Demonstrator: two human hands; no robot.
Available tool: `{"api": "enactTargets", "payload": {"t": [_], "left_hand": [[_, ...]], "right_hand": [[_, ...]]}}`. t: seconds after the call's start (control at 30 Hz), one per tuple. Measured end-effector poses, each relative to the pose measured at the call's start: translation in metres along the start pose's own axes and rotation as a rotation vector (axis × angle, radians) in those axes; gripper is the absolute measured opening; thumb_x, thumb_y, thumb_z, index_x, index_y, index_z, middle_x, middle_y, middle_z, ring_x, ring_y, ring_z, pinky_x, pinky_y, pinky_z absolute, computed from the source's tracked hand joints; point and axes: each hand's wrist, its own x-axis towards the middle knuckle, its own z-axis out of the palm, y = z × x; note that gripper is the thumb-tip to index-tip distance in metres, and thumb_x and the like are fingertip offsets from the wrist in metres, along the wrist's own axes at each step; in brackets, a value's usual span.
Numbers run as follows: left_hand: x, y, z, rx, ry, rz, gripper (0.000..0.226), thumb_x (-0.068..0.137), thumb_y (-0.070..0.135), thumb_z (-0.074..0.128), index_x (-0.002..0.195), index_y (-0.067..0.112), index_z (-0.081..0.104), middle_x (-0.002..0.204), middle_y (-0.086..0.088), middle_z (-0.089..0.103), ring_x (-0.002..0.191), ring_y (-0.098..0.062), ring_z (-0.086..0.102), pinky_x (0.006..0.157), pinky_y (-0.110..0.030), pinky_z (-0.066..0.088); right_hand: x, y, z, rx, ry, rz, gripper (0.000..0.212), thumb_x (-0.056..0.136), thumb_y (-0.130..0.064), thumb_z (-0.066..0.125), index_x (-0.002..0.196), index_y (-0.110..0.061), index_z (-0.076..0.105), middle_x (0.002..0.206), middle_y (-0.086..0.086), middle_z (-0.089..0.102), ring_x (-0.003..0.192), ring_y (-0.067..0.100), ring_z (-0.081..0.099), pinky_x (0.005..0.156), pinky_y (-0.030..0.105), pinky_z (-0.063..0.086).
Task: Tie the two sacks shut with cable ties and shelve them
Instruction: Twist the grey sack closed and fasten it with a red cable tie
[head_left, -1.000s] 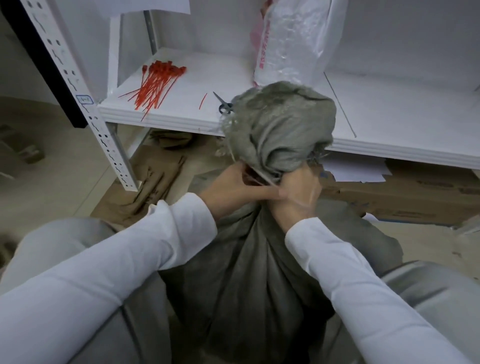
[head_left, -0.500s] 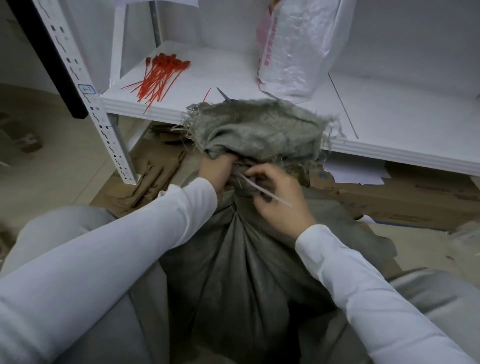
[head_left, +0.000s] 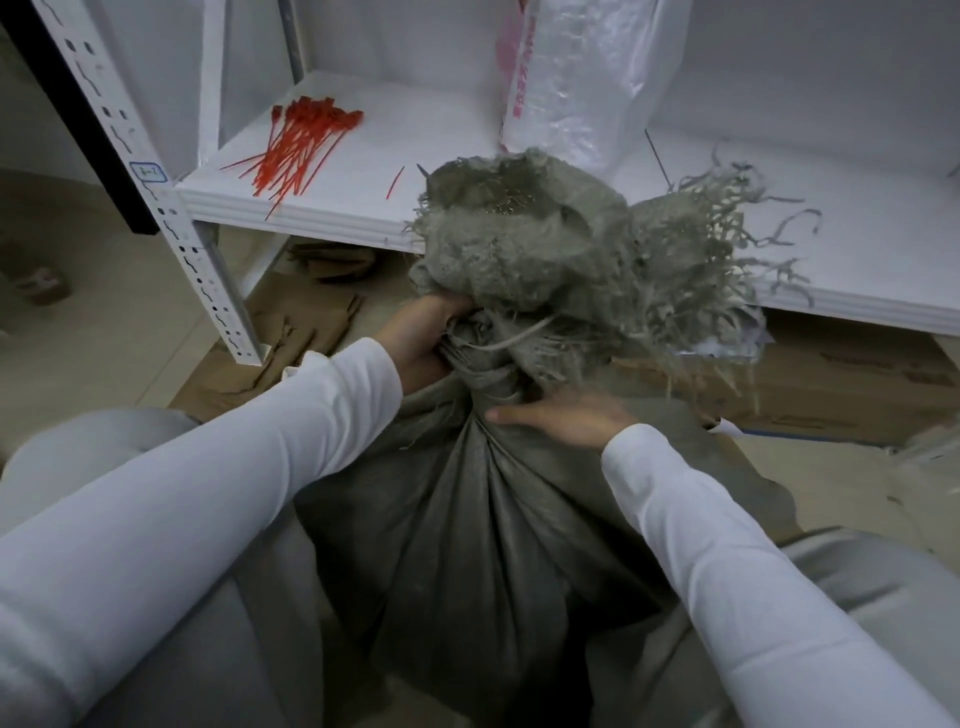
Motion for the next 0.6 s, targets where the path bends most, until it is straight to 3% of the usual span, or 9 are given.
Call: {"api": "enactTargets", "payload": {"t": [0.13,0.17,0.2,0.27,0.33,0.43,0.5,0.6], "left_hand": [[-0.003,0.004,-0.004,0.090,-0.056,-0.070,0.022,0.097,0.014,0.043,0.098,0.007,0.064,0.079,-0.006,0.073,0.072,-0.019,0.071,0.064,-0.027,0.060],[-0.003,0.005,-0.004,0.109,-0.067,-0.083,0.022,0.097,0.015,0.043,0.097,0.008,0.064,0.077,-0.005,0.073,0.071,-0.018,0.071,0.063,-0.026,0.059],[-0.003,0.006,-0.003,0.117,-0.062,-0.088,0.022,0.097,0.016,0.043,0.096,0.009,0.064,0.076,-0.004,0.074,0.069,-0.017,0.071,0.062,-0.026,0.059],[-0.001,0.008,0.001,0.122,-0.037,-0.073,0.023,0.097,0.017,0.044,0.099,0.007,0.064,0.076,-0.004,0.073,0.067,-0.016,0.071,0.060,-0.024,0.058],[0.003,0.008,0.003,0.118,0.018,-0.036,0.027,0.094,0.023,0.052,0.110,0.005,0.064,0.090,-0.008,0.073,0.076,-0.018,0.072,0.067,-0.027,0.059],[0.011,0.003,-0.009,0.257,0.299,-0.024,0.053,0.081,0.042,0.069,0.123,0.011,0.059,0.111,-0.009,0.068,0.093,-0.021,0.066,0.074,-0.031,0.055],[0.012,-0.001,-0.017,0.353,0.480,-0.040,0.059,0.082,0.050,0.063,0.123,0.009,0.054,0.109,-0.009,0.063,0.082,-0.021,0.059,0.063,-0.027,0.045],[0.013,-0.009,-0.024,0.475,0.533,0.006,0.064,0.078,0.062,0.054,0.110,0.007,0.059,0.085,-0.011,0.056,0.056,-0.021,0.046,0.052,-0.027,0.035]], "right_hand": [[0.031,0.011,0.032,0.134,-0.093,-0.002,0.066,0.071,-0.063,0.074,0.123,-0.024,0.059,0.119,-0.010,0.061,0.111,0.014,0.057,0.096,0.016,0.041],[0.044,0.022,0.041,0.179,-0.088,0.010,0.075,0.064,-0.070,0.075,0.123,-0.026,0.060,0.120,-0.010,0.061,0.116,0.016,0.056,0.101,0.020,0.041],[0.048,0.025,0.047,0.199,-0.072,-0.011,0.081,0.061,-0.074,0.074,0.126,-0.029,0.058,0.126,-0.009,0.060,0.124,0.019,0.052,0.108,0.029,0.037],[0.042,0.016,0.045,0.118,0.015,-0.068,0.078,0.073,-0.069,0.068,0.137,-0.029,0.051,0.143,-0.005,0.049,0.135,0.021,0.041,0.117,0.039,0.026],[0.030,0.004,0.038,-0.061,0.223,-0.067,0.074,0.083,-0.063,0.060,0.144,-0.025,0.042,0.151,0.001,0.041,0.139,0.024,0.035,0.117,0.037,0.021],[0.023,-0.004,0.036,-0.223,0.496,-0.100,0.060,0.086,-0.062,0.055,0.128,-0.020,0.059,0.134,0.009,0.058,0.124,0.030,0.052,0.099,0.035,0.041],[0.024,-0.006,0.038,-0.233,0.519,-0.021,0.049,0.086,-0.058,0.057,0.106,-0.014,0.068,0.114,0.013,0.067,0.107,0.034,0.061,0.079,0.033,0.045],[0.024,-0.006,0.036,-0.185,0.576,0.051,0.045,0.087,-0.051,0.059,0.101,-0.009,0.067,0.110,0.018,0.067,0.104,0.038,0.061,0.078,0.036,0.046]]}}
